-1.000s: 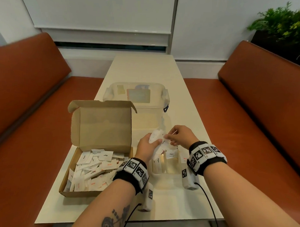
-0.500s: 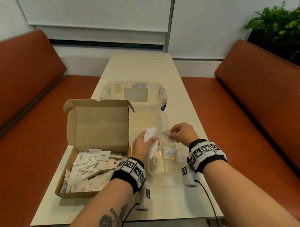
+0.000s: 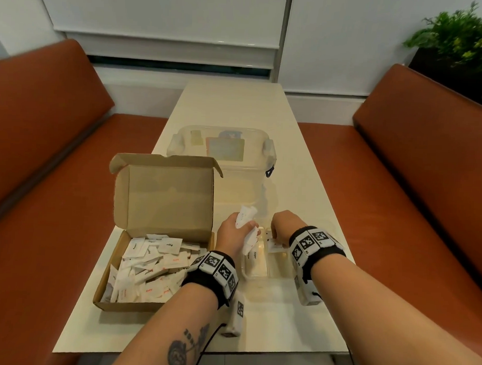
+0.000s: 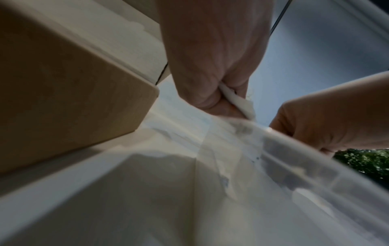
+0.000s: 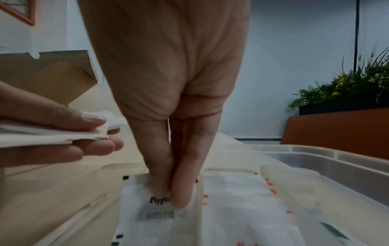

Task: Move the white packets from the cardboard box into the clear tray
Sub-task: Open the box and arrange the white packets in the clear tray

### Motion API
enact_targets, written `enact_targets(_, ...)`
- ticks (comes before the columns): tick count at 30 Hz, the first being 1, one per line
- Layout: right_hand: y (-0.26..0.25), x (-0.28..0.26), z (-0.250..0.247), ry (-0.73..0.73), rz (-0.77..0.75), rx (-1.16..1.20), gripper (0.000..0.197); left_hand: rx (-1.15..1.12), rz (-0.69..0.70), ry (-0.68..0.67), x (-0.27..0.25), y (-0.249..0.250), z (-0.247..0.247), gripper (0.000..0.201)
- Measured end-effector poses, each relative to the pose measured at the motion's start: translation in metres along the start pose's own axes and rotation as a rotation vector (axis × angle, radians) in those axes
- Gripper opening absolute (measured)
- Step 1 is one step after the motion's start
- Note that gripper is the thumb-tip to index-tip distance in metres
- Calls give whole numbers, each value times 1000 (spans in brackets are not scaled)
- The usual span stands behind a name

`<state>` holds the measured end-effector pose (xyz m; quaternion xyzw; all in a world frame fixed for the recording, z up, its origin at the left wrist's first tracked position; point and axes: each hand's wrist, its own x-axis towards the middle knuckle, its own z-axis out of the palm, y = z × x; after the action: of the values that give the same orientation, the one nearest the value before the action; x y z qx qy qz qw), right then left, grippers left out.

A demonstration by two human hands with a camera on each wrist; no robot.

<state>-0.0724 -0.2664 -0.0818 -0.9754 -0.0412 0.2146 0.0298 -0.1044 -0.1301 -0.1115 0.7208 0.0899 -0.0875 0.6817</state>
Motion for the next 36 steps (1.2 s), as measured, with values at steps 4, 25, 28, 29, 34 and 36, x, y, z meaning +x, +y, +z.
enact_targets(4,0,1,4,22,-8,-35,19,87,25,2,3,-1,-2,24)
enact_targets(25,-4,-4,-4,270,25,975,13,-139,-86,-225,-2,5,-3,30)
enact_targets(28,-2,-7,-3,331,13,1065,4,-243,-98,-252,-5,12,0,29)
enact_targets(29,-1,-8,-3,346,12,1094,4,-285,-113,-252,-6,15,0,30)
enact_targets(34,1,-11,-4,359,37,1197,10,-331,-130,-208,-6,17,-2,29)
enact_targets(36,0,-13,-4,341,44,1233,8,-310,-127,-175,-7,16,-2,28)
